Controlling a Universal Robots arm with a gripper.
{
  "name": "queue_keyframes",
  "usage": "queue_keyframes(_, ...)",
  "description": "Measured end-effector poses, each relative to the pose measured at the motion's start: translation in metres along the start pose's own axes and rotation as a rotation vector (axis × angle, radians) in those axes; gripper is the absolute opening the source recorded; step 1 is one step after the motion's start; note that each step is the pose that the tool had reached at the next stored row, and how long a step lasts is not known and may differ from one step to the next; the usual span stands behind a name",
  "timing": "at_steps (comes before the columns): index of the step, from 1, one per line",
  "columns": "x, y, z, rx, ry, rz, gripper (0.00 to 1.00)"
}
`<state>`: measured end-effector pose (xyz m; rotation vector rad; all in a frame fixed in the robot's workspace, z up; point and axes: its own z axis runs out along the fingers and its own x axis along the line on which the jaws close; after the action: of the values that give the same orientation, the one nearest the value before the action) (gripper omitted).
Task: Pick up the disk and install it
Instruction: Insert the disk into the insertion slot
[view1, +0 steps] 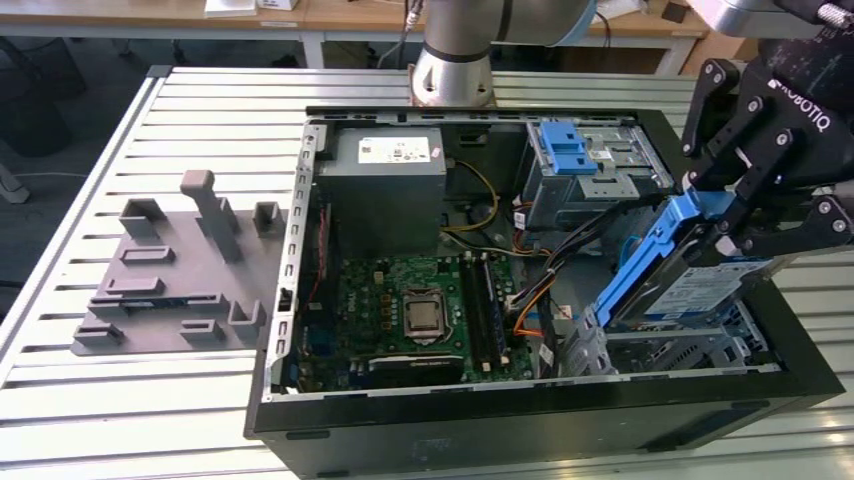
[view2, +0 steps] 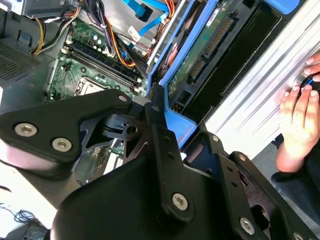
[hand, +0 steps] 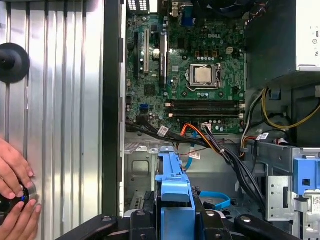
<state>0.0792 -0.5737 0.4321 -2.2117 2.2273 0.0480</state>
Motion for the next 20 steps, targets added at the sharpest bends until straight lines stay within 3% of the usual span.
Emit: queue_keyframes(20, 0.0007, -0.0006, 0.0262, 0.0, -0.0022, 0.001, 0.36)
